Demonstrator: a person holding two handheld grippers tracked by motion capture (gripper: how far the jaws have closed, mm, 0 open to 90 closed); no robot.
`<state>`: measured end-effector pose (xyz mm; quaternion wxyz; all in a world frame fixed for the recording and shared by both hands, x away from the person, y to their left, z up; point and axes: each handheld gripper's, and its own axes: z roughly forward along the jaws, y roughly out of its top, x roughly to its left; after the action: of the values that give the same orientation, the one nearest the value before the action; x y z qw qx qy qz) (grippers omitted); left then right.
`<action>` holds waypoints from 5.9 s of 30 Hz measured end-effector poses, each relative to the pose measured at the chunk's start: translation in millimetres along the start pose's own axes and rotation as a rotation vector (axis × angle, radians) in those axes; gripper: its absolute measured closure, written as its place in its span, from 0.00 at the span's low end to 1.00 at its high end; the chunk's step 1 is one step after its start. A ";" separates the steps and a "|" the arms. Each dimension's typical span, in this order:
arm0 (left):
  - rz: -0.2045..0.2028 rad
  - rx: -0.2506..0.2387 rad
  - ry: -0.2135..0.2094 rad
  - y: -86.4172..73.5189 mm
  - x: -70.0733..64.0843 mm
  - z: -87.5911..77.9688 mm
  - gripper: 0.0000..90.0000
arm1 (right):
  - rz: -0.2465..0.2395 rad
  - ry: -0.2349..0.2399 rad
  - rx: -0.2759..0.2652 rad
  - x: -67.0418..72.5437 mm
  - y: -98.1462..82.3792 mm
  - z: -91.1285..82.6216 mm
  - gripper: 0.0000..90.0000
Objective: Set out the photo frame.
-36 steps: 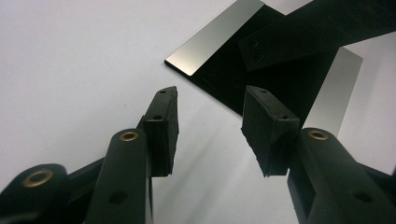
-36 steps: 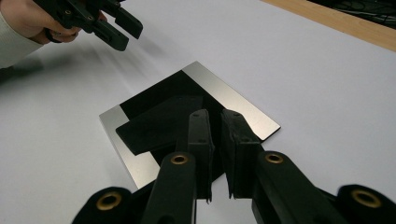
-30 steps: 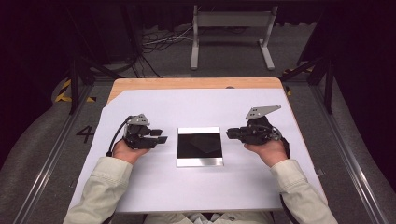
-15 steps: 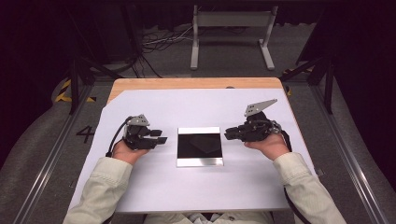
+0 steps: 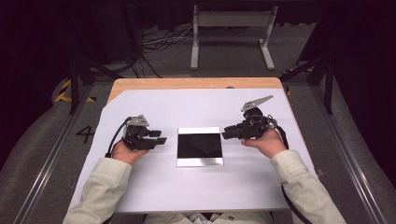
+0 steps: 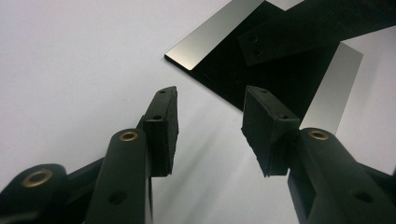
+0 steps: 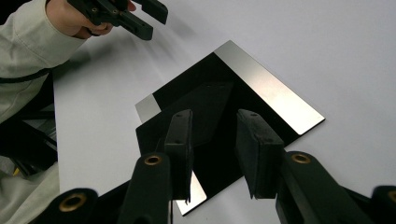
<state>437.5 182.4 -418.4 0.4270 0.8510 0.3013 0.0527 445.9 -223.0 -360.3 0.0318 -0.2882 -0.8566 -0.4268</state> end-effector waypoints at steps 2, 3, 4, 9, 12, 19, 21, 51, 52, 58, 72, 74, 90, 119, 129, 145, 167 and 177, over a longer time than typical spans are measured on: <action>-0.002 0.000 0.000 -0.3 0.0 0.2 0.62 | 0.018 -0.005 0.011 -0.3 0.9 1.8 0.73; -0.002 0.000 0.000 -0.3 0.0 0.2 0.62 | 0.026 -0.005 0.013 -0.5 1.2 2.5 0.73; -0.002 0.000 -0.001 -0.5 0.2 0.3 0.62 | 0.032 -0.006 0.013 -0.3 1.8 3.6 0.73; -0.001 0.004 0.003 -0.7 0.9 -0.4 0.62 | 0.047 -0.010 0.026 1.0 4.6 6.9 0.71; 0.000 0.004 0.003 -0.9 1.0 0.1 0.62 | 0.055 -0.007 0.033 3.0 7.6 10.2 0.67; -0.005 0.004 0.006 -1.2 1.0 -0.1 0.62 | 0.074 0.003 0.071 5.5 10.5 19.3 0.63; -0.008 0.003 0.006 -1.3 0.9 -0.1 0.62 | 0.075 0.002 0.076 5.1 10.5 20.6 0.62; 0.006 0.016 0.030 -1.3 0.0 0.7 0.62 | 0.168 0.076 0.152 4.1 5.2 56.7 0.45; 0.015 0.022 0.035 -1.2 -0.1 0.5 0.62 | 0.173 0.078 0.154 4.0 5.1 57.9 0.45; 0.015 0.022 0.034 -1.3 -0.1 0.6 0.62 | 0.196 0.080 0.165 2.6 5.3 60.0 0.46; 0.015 0.022 0.031 -1.3 -0.5 0.8 0.62 | 0.217 0.084 0.183 1.6 4.3 60.6 0.46; 0.015 0.022 0.031 -1.2 -0.5 0.8 0.62 | 0.227 0.092 0.189 1.0 3.8 60.7 0.45; 0.013 0.024 0.029 -1.5 -0.3 1.5 0.62 | 0.289 0.095 0.224 0.6 4.2 63.6 0.52; 0.017 0.022 0.036 -1.5 -0.5 2.2 0.62 | 0.191 0.171 0.268 12.6 -4.0 41.6 0.92; 0.016 0.021 0.038 -1.8 -0.3 1.5 0.62 | 0.104 0.223 0.248 28.0 -1.9 35.8 0.97; 0.014 0.021 0.036 -2.1 0.1 1.4 0.62 | 0.035 0.216 0.166 38.5 3.1 27.8 0.98; 0.016 0.024 0.037 -2.0 -0.2 1.9 0.62 | -0.160 0.051 0.080 39.2 -0.1 15.0 0.98; 0.017 0.027 0.036 -2.1 -0.4 3.2 0.62 | -0.263 0.021 0.125 41.6 -14.5 13.2 0.98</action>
<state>437.3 180.9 -422.0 0.4096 0.8580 0.3025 0.0677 406.3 -200.5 -366.4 0.0025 -0.1665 -0.9115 -0.3762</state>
